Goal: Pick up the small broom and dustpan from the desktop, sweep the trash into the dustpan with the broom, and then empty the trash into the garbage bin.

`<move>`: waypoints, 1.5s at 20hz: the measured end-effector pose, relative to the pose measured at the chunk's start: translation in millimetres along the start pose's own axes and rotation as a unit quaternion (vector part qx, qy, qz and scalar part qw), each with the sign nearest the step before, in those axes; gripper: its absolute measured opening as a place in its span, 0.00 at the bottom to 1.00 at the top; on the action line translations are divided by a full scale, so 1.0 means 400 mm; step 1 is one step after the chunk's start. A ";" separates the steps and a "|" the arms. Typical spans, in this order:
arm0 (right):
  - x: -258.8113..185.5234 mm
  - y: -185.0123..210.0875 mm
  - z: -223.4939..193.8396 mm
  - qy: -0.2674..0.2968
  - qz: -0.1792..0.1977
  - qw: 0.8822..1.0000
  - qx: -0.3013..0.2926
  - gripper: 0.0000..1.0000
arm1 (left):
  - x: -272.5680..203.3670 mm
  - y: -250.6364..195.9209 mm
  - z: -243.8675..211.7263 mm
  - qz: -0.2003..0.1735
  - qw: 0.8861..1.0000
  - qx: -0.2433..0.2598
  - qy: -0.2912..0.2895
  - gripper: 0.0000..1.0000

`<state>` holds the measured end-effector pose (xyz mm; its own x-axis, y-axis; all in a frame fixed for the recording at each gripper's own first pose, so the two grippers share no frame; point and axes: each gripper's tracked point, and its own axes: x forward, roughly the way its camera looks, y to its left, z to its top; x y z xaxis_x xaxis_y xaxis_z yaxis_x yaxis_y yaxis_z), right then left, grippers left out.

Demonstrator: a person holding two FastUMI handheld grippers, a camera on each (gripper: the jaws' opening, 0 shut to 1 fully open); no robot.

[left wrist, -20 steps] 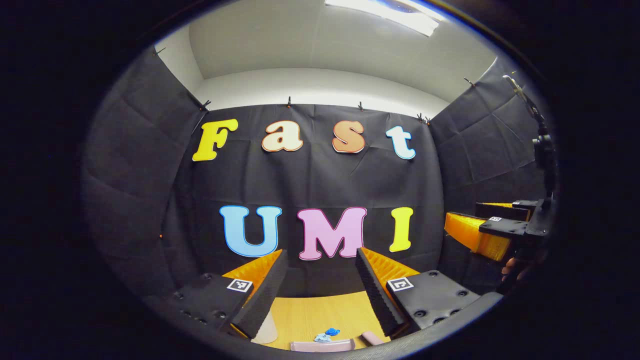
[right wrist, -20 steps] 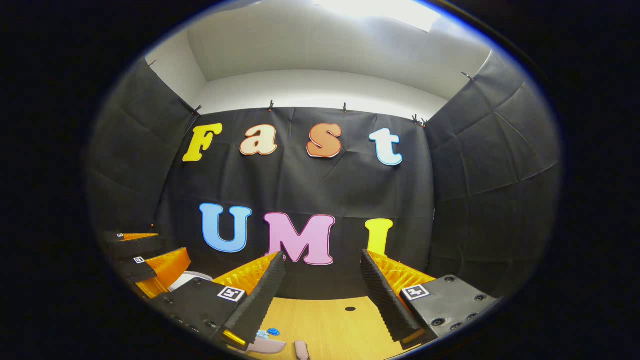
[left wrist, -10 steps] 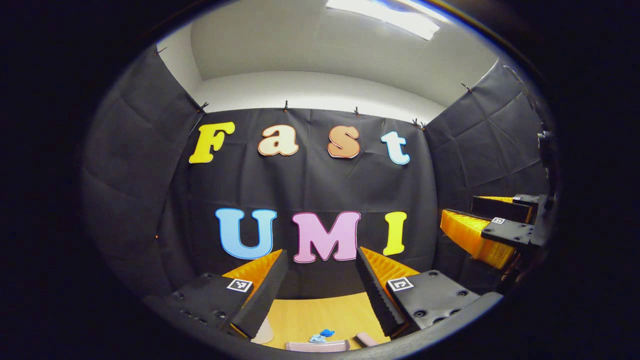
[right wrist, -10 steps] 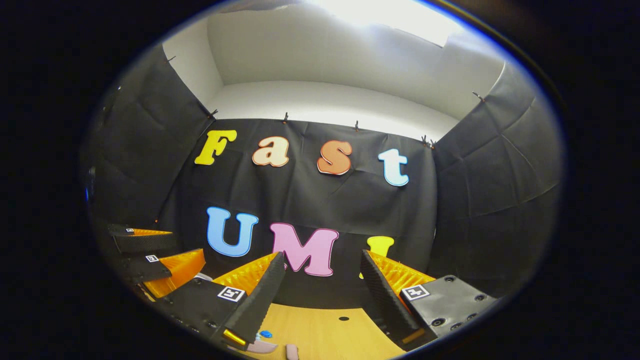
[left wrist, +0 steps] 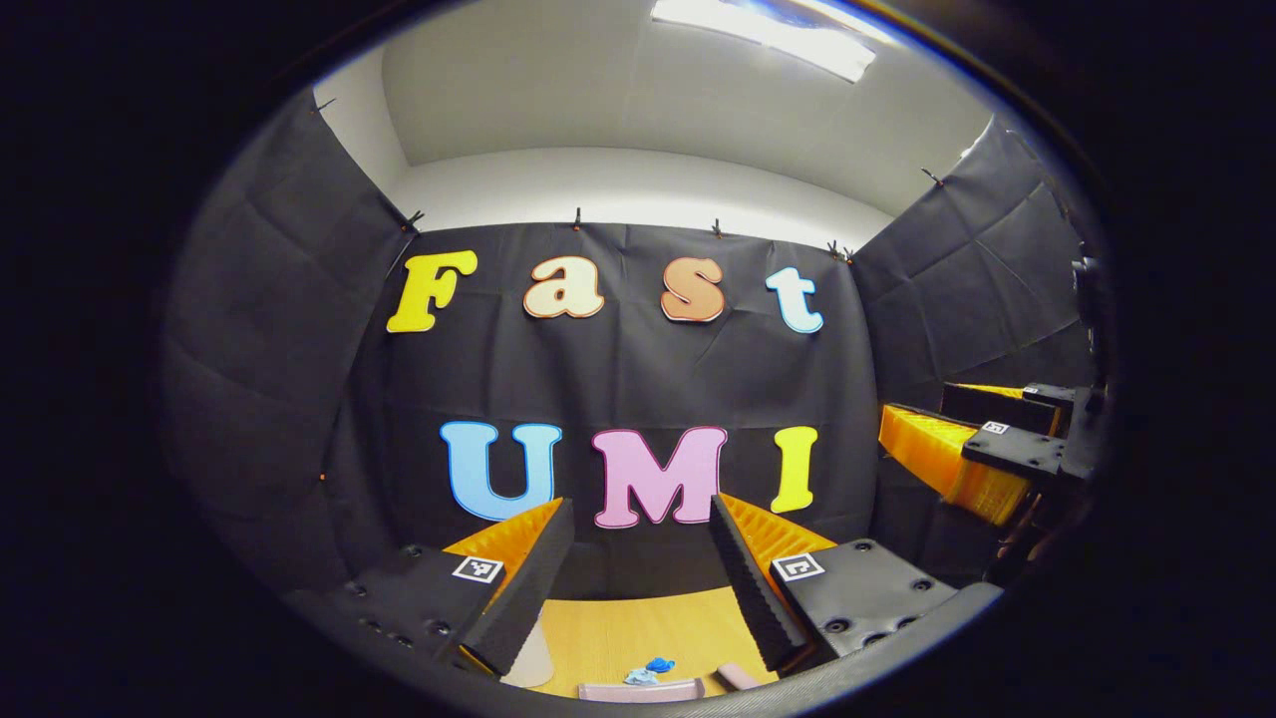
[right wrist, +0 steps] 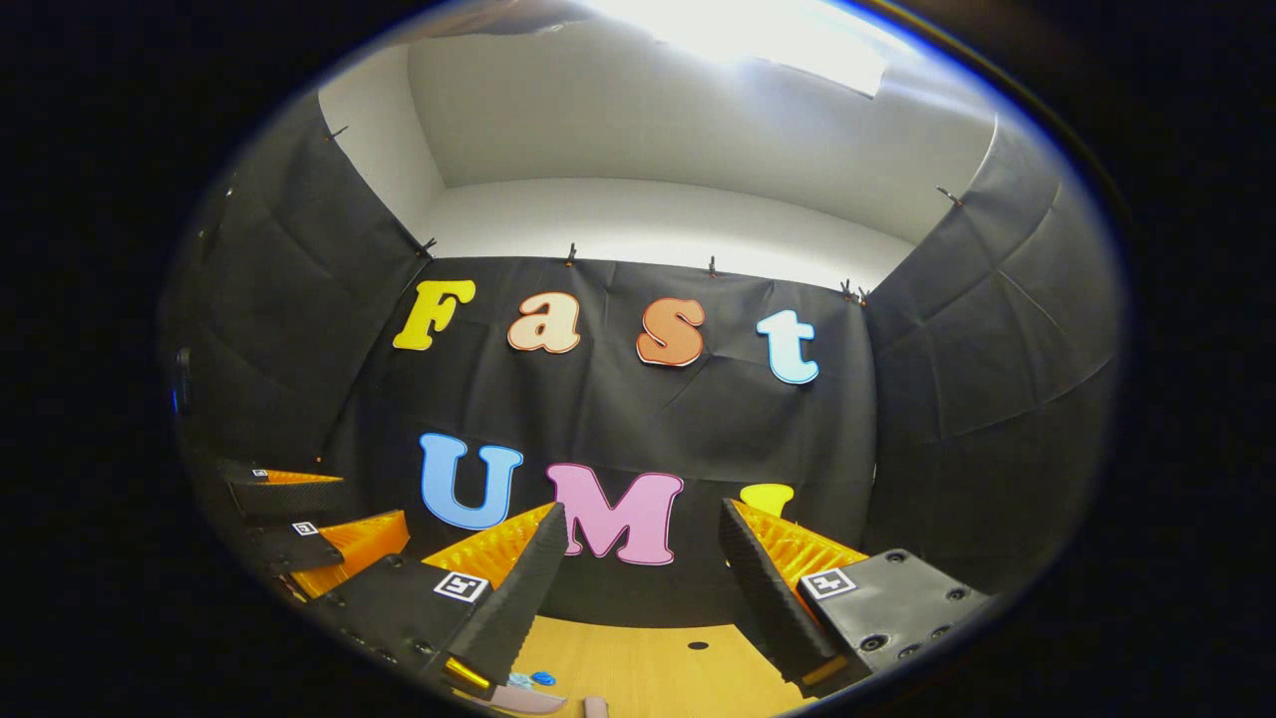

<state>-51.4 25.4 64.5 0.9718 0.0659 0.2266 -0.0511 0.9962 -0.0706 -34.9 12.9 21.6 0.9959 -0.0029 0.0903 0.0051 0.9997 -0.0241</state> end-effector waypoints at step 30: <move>-0.034 0.144 -1.014 0.556 0.058 0.824 0.086 0.98 | 0.043 0.011 -0.829 0.028 0.790 -0.171 0.589 0.83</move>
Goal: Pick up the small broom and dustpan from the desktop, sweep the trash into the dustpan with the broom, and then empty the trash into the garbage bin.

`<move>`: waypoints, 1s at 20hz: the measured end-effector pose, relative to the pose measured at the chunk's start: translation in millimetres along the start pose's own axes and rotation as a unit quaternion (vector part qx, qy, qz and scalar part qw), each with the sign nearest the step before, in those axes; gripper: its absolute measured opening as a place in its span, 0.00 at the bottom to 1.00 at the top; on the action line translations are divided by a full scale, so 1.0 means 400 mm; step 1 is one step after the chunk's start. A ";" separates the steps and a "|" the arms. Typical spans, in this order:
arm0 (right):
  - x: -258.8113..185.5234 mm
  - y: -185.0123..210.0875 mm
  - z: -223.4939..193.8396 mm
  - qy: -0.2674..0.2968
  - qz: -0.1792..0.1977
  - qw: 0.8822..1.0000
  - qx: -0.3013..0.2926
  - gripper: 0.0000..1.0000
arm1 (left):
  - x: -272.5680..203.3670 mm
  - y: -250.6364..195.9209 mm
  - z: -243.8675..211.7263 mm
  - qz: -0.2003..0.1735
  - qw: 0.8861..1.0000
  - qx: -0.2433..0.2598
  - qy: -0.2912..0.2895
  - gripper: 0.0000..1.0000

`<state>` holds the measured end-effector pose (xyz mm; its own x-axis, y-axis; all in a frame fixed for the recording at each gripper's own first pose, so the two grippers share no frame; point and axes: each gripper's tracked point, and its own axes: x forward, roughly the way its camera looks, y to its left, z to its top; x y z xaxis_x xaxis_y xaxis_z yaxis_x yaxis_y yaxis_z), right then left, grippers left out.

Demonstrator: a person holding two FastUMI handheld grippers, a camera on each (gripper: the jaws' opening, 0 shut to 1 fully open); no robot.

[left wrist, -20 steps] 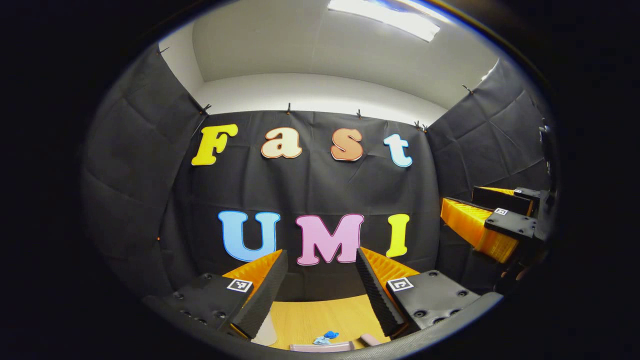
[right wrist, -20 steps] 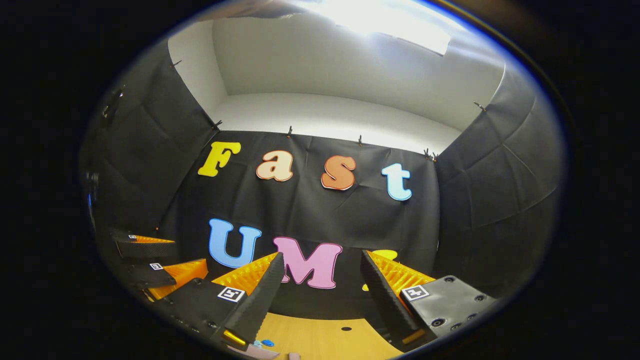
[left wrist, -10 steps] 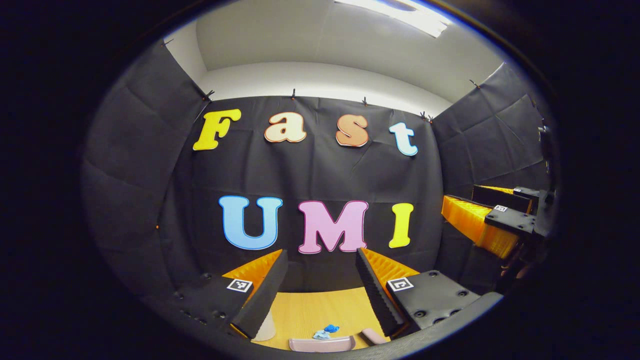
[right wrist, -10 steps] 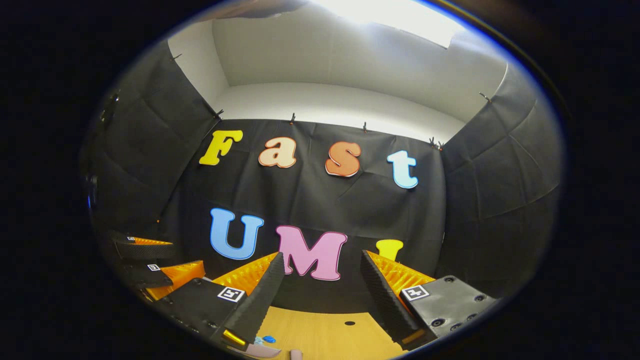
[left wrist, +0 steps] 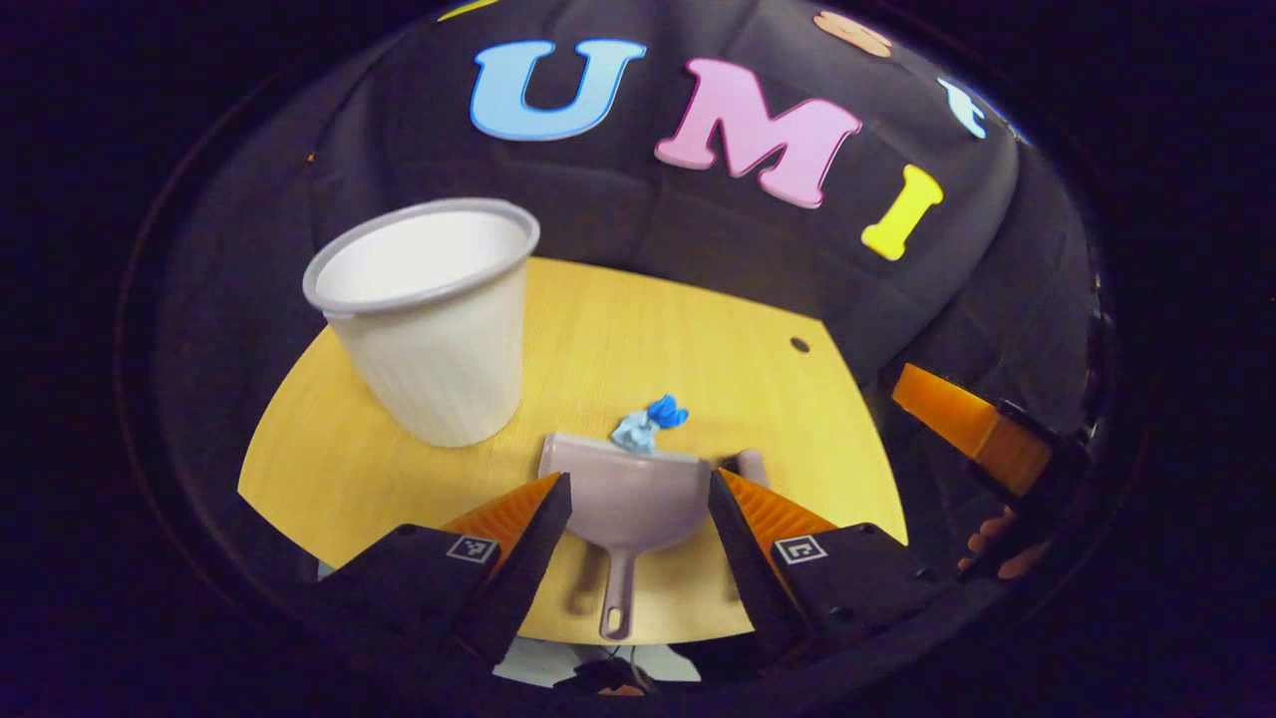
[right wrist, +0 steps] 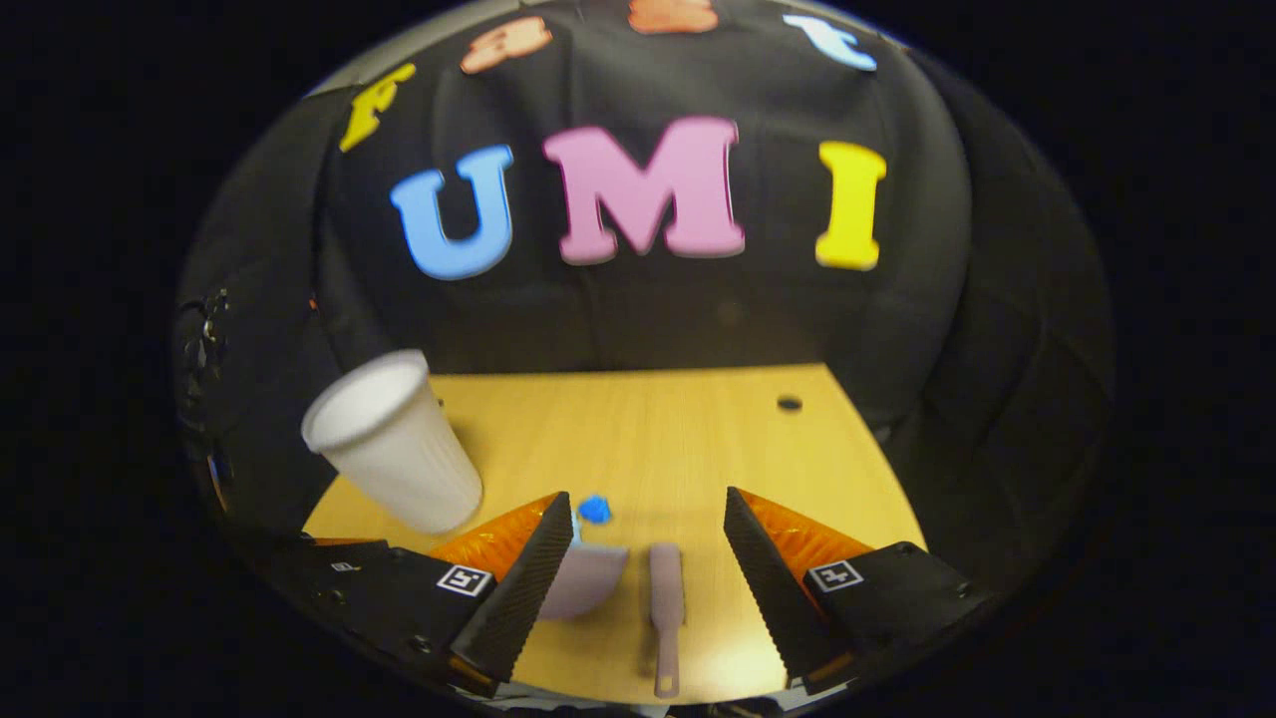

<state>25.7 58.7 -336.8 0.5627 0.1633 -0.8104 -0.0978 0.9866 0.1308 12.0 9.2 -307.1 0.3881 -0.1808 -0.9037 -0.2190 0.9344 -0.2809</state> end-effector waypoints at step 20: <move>0.185 -0.110 -0.393 0.398 -0.035 0.917 -0.026 0.84 | 0.150 -0.010 0.083 0.077 0.943 0.045 0.320 0.81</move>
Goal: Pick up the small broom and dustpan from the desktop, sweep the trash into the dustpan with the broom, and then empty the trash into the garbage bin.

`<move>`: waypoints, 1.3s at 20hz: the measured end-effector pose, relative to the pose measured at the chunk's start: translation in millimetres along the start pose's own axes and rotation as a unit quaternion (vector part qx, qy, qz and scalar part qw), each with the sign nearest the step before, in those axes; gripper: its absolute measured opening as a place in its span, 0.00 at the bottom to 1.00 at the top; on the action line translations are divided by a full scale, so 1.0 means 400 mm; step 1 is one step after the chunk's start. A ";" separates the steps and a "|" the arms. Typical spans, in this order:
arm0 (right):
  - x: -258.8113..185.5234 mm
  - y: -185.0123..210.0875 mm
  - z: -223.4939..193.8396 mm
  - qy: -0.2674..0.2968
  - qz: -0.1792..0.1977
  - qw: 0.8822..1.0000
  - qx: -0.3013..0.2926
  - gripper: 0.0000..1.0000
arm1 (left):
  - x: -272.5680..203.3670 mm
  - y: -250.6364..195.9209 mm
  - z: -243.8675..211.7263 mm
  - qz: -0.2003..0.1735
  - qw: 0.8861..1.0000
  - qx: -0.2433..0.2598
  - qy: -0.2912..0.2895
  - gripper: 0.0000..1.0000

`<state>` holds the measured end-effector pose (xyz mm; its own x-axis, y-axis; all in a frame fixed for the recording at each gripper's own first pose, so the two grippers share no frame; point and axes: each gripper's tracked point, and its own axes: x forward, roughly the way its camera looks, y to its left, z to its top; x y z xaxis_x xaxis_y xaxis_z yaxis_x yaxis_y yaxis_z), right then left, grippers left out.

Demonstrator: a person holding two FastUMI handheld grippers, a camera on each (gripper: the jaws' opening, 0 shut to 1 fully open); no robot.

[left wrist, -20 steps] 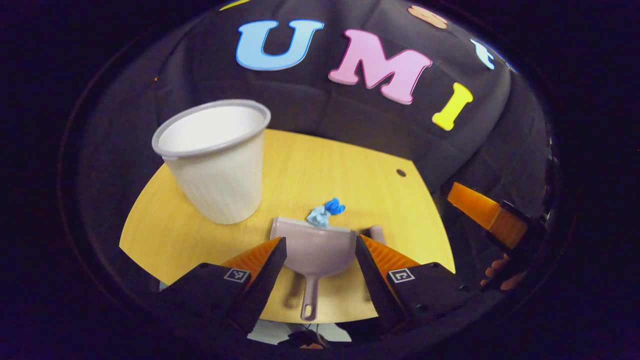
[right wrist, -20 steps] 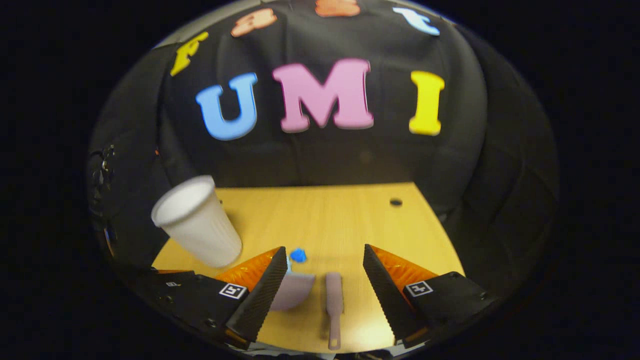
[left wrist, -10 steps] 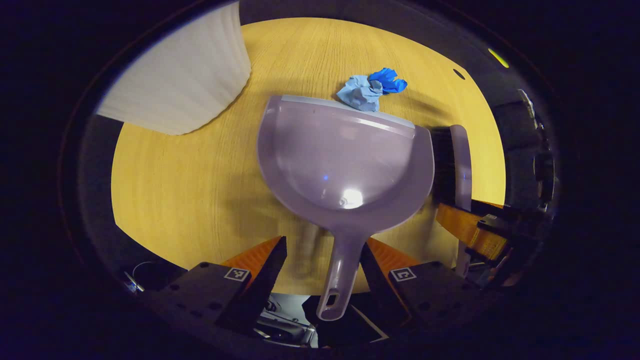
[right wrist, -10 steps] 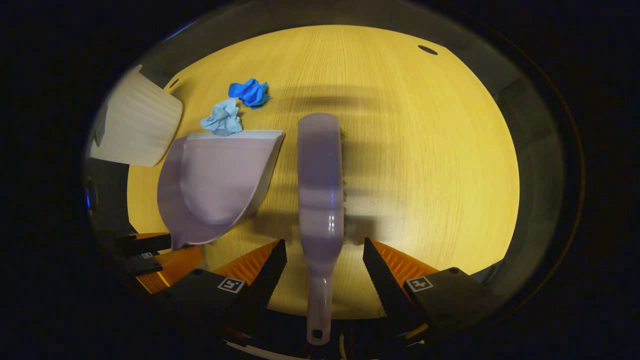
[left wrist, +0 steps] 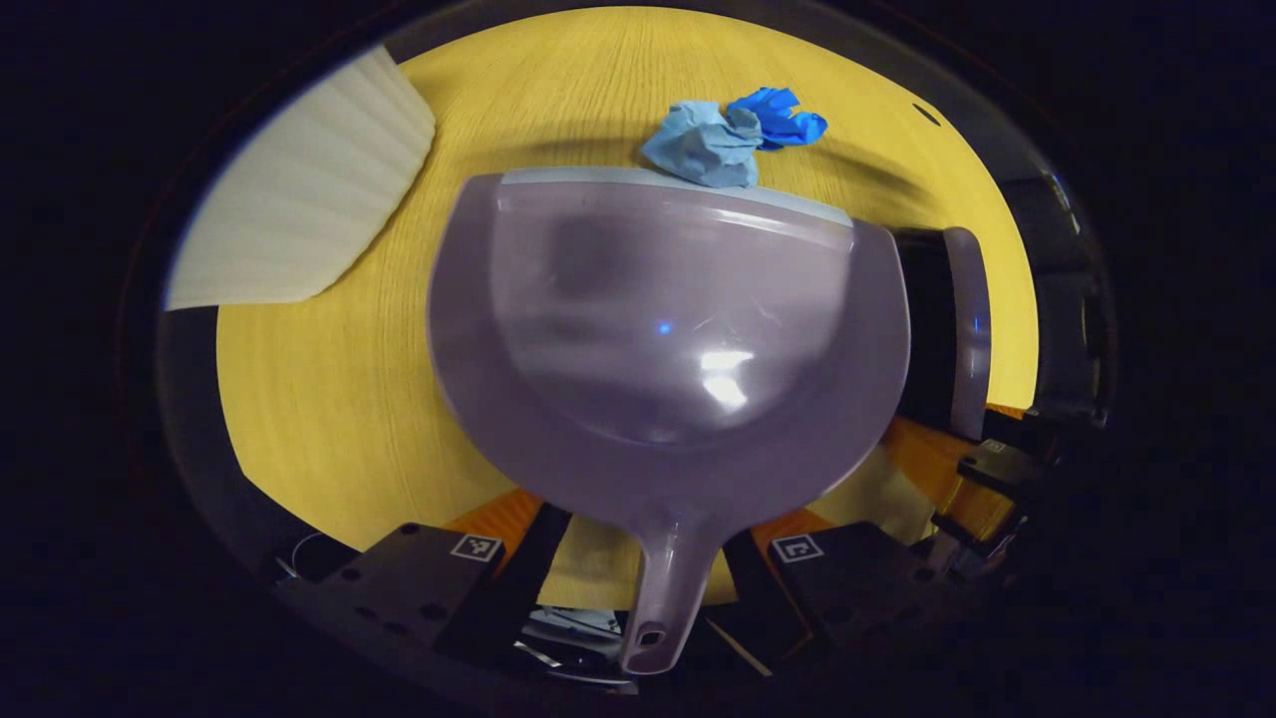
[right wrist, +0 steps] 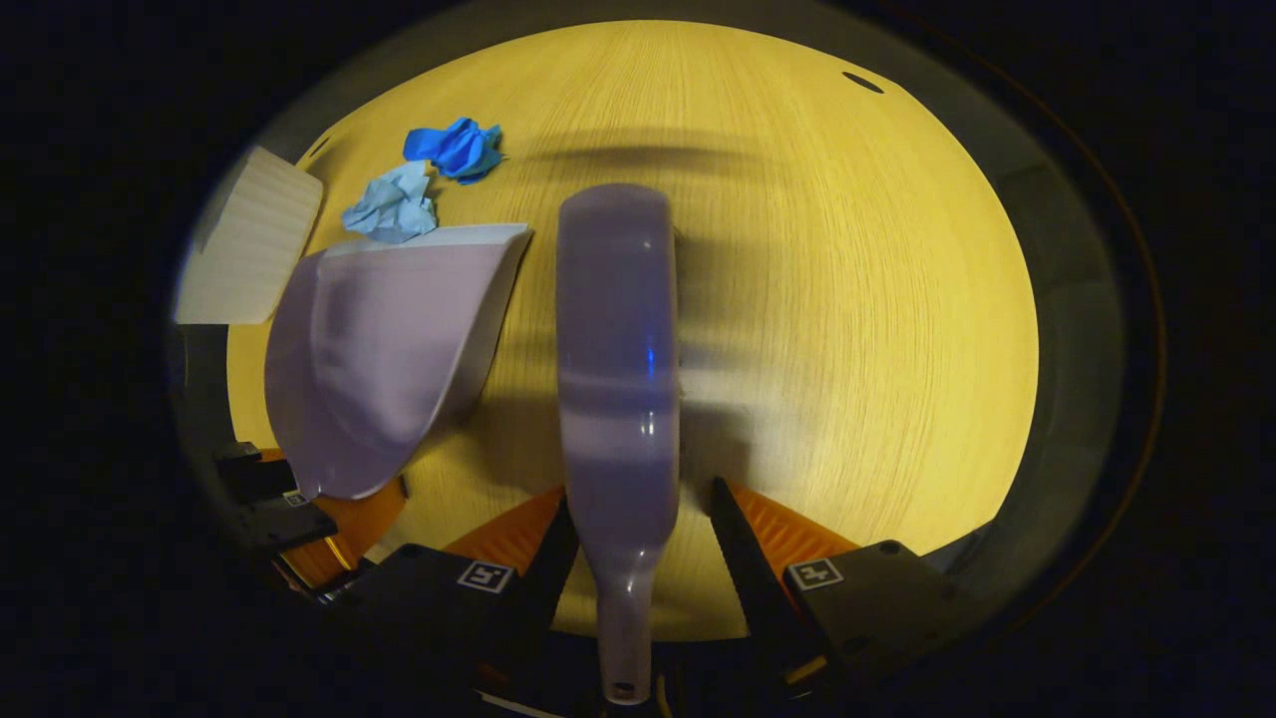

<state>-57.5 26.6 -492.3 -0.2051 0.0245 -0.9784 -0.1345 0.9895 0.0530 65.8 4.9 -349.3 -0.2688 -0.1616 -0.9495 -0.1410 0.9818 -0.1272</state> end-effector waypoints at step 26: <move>-0.044 -0.076 0.251 -0.037 0.003 0.996 -0.084 0.18 | -0.021 0.108 -0.032 0.037 0.989 0.142 0.002 0.26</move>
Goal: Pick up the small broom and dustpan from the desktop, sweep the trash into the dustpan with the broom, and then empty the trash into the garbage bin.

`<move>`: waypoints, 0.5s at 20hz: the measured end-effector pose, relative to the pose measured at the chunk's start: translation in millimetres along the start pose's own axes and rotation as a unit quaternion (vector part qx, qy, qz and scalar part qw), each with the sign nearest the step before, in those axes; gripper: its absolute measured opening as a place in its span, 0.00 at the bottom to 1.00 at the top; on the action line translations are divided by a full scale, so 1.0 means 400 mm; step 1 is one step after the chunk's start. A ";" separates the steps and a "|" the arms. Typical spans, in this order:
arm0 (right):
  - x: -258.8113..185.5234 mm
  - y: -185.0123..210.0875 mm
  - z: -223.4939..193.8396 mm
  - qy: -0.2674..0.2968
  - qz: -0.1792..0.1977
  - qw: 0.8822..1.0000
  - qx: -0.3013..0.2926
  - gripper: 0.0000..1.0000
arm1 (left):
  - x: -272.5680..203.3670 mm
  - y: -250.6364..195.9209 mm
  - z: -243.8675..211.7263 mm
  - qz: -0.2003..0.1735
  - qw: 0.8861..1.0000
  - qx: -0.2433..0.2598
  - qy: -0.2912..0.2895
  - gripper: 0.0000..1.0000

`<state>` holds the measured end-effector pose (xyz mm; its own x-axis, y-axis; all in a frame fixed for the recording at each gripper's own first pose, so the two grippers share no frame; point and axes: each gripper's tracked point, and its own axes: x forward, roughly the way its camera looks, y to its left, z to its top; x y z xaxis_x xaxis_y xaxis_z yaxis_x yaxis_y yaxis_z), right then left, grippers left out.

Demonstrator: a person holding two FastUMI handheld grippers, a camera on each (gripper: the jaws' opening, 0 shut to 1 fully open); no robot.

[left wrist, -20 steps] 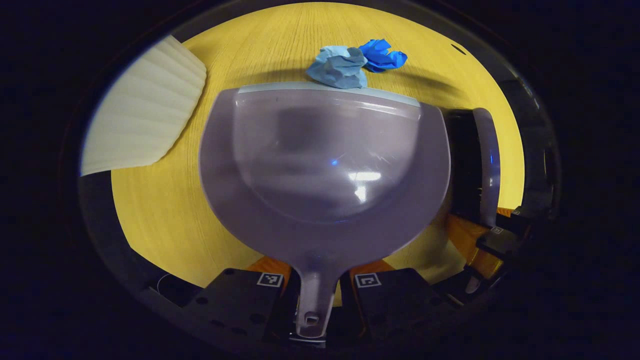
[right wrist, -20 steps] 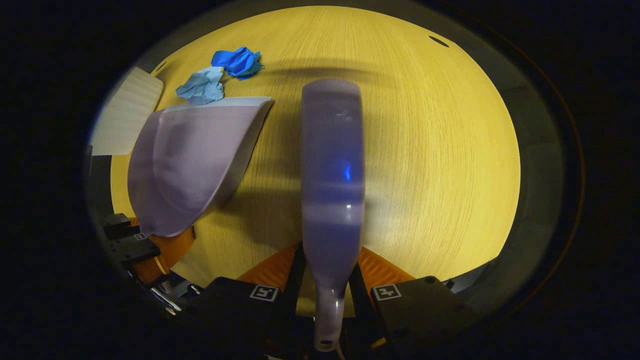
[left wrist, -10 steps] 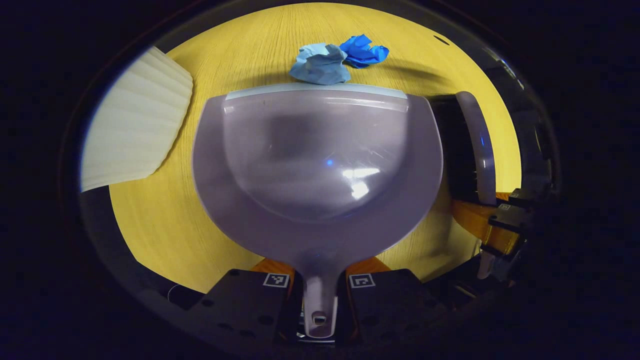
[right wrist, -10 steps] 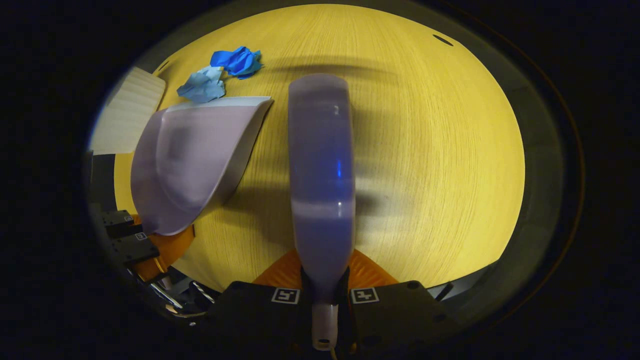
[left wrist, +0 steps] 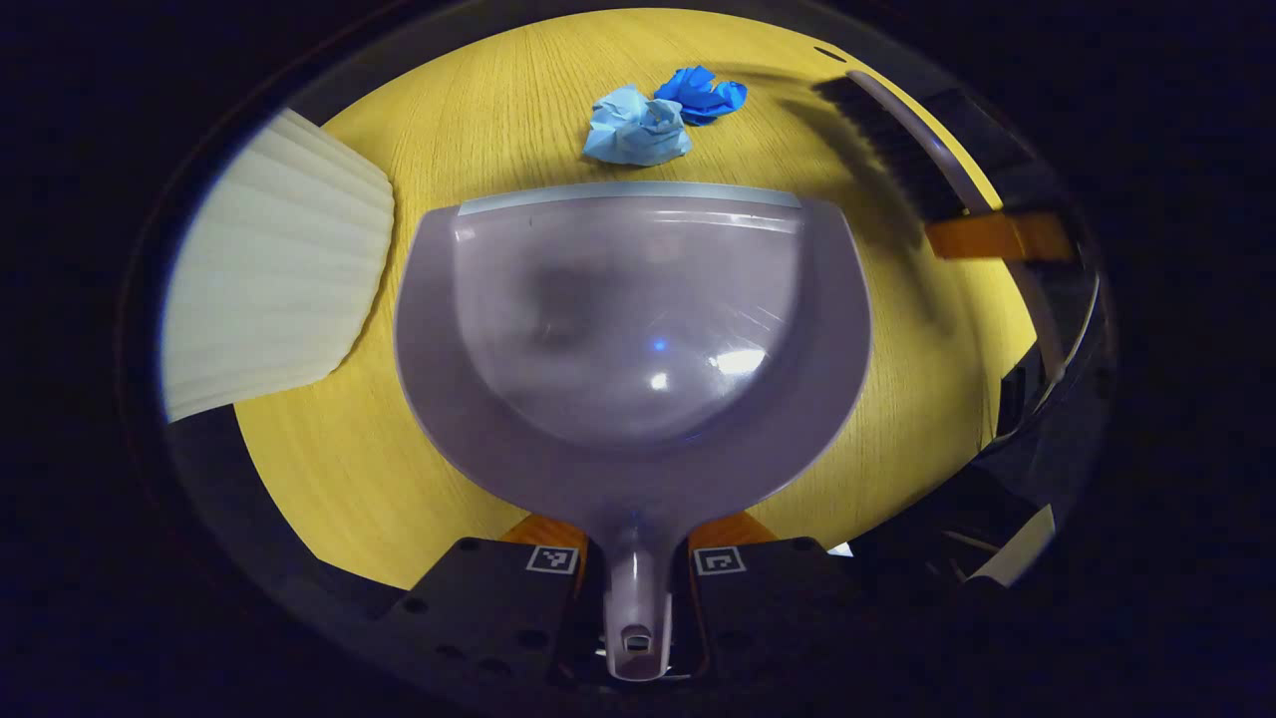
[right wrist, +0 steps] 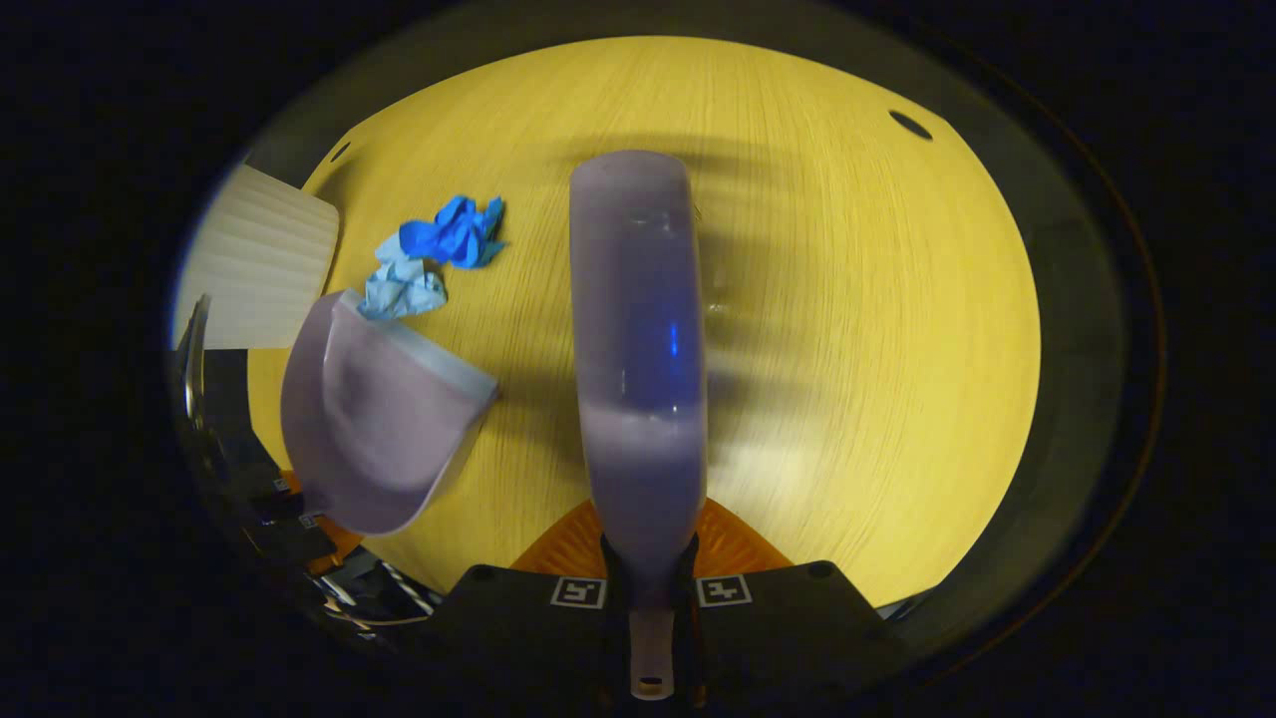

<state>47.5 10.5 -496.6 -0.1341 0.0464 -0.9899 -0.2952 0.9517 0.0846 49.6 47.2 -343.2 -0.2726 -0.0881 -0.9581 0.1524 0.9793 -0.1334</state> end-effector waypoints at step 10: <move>0.040 -0.031 0.380 0.006 -0.105 0.943 -0.315 0.17 | 0.036 0.031 -0.043 0.019 0.999 0.041 0.009 0.26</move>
<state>192.9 45.7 -530.8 -0.0200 -0.1310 -0.9912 -0.8201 0.5691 -0.0587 31.3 61.4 -354.5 -0.2811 -0.0466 -0.9585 0.2405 0.9635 -0.1173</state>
